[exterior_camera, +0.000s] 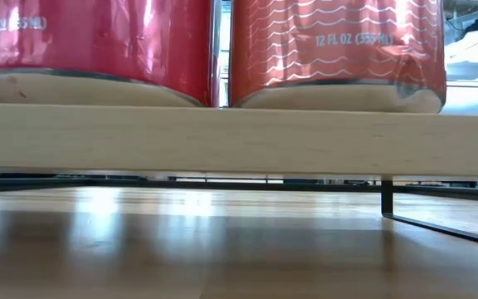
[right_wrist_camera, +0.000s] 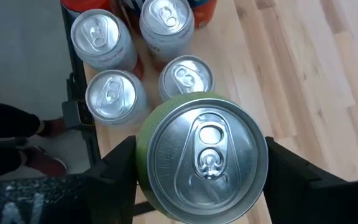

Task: Place canned beverage on shelf
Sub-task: Put the green soda can on the shelf

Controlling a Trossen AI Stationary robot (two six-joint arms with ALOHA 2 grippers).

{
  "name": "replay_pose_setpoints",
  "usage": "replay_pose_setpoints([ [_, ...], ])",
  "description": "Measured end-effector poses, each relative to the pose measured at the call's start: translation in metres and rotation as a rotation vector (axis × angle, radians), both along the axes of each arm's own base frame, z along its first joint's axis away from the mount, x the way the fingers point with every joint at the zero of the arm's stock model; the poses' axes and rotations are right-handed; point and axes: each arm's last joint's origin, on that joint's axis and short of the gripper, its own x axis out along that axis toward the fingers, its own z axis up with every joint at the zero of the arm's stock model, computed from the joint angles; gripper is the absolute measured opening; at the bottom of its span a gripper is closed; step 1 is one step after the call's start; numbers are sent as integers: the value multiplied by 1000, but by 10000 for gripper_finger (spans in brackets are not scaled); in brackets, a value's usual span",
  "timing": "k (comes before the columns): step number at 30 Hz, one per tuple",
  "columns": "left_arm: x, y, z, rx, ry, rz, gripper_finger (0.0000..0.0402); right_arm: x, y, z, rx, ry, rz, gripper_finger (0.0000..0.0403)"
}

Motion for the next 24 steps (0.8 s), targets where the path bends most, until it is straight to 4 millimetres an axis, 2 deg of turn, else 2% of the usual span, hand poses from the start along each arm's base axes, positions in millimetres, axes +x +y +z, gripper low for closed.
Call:
replay_pose_setpoints([
  [6, 6, 2, -3, 4, 25, 7, 355, 9, 4, -13, -14, 37, 5, 240],
  [16, 16, 5, -7, 20, 56, -11, 355, 13, 0, -13, 18, 86, 61, 240],
  [24, 16, 5, -6, 23, 41, -10, 355, 18, 2, -35, 15, 160, 65, 240],
])
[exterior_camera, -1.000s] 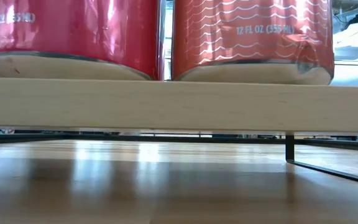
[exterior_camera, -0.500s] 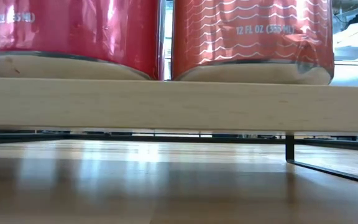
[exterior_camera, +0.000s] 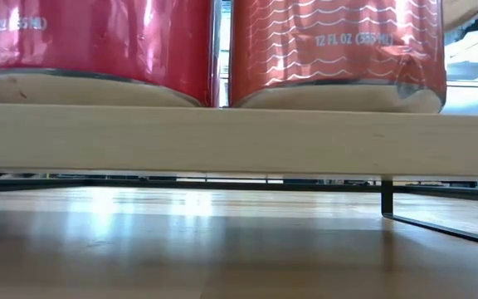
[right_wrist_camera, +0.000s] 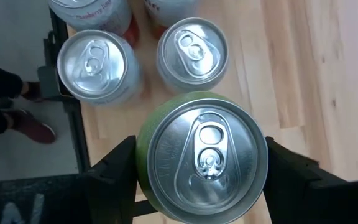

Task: Place canned beverage on shelf
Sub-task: Put the green soda can on the shelf

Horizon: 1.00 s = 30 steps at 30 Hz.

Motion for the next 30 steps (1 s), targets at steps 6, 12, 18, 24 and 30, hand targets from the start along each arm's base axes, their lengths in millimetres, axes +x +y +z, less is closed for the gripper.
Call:
replay_pose_setpoints([
  [6, 0, 0, 0, -27, -20, 23, 355, 1, 4, -5, 11, 5, 24, 238],
  [12, 0, 0, 1, -19, -20, 17, 355, 3, 6, -3, 20, -54, -34, 238],
  [18, 0, 0, 1, -19, -19, 3, 355, 5, 7, -24, -8, -19, -92, 238],
  [24, 0, 0, 1, -14, -16, -1, 355, 9, 17, -50, 62, 12, -115, 237],
  [30, 1, 0, 2, -11, -25, -1, 355, 8, 17, -50, 33, -4, -130, 237],
])
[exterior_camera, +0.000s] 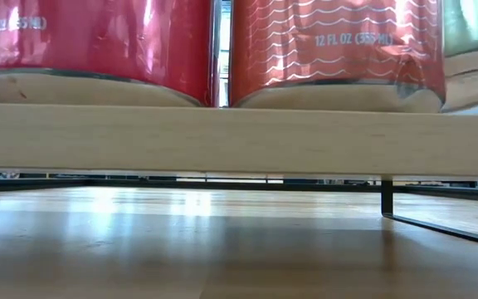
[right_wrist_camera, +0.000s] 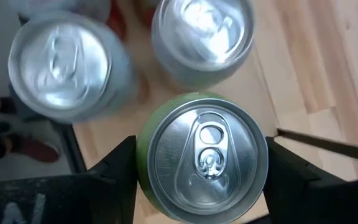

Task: Place canned beverage on shelf
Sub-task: Put the green soda can on the shelf

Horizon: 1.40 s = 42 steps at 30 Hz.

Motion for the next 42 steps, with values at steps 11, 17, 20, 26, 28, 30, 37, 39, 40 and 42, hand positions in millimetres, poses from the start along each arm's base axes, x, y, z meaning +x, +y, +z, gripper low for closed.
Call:
replay_pose_setpoints([
  [11, 0, 0, 0, 3, 0, -2, 355, -1, 4, -9, -12, -20, -33, 237],
  [17, 0, 0, 0, 3, 0, -2, 355, 0, 8, -18, -25, -31, -22, 237],
  [20, 0, 0, 1, 6, -7, -2, 355, 0, 8, -18, -39, -34, -1, 237],
  [26, 1, 0, 2, 10, -23, -2, 355, -1, 7, -18, -61, -24, 28, 237],
  [28, 1, 0, 2, 10, -23, -2, 355, -2, 6, -19, -73, -20, 26, 237],
  [30, 1, 0, 2, 9, -23, -1, 355, -2, 6, -19, -80, -19, 29, 237],
  [37, 1, 0, 2, 9, -23, -1, 355, -2, 6, -18, -92, -21, 41, 237],
  [39, 1, 0, 2, 8, -23, 0, 355, -2, 6, -18, -93, -22, 41, 237],
  [40, 1, 0, 2, 8, -23, -1, 355, -2, 5, -18, -93, -22, 41, 237],
  [42, 1, 0, 2, 8, -23, 0, 355, -2, 5, -18, -95, -21, 45, 237],
])
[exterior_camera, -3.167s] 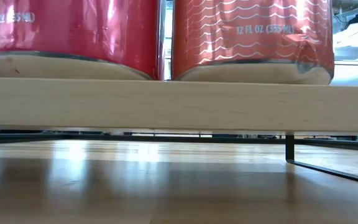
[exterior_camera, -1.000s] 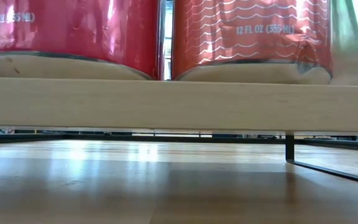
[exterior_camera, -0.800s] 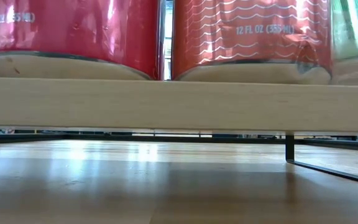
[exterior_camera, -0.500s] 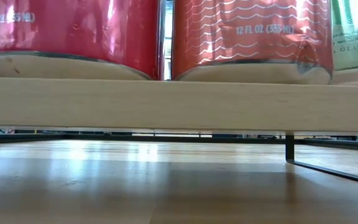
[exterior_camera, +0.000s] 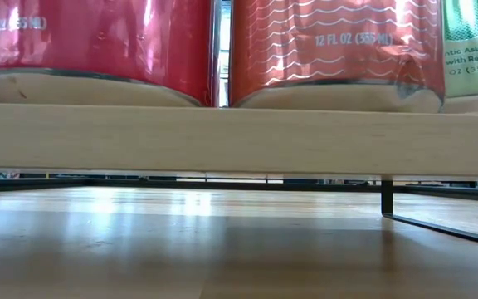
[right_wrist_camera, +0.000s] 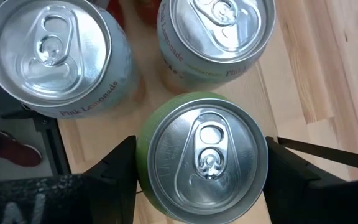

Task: Place canned beverage on shelf
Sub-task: Put the green soda can on the shelf

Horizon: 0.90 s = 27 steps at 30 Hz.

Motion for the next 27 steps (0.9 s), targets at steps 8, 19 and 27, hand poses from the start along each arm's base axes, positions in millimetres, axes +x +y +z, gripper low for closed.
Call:
replay_pose_setpoints([
  [8, 0, 0, 0, 4, 3, -3, 355, 3, 1, -5, -9, 9, 6, 237],
  [19, 0, 0, 0, 8, 5, -6, 355, 8, 4, -14, -15, 35, 23, 241],
  [27, 0, 0, 0, 8, 5, -6, 355, 7, 5, -15, 6, 60, 35, 314],
])
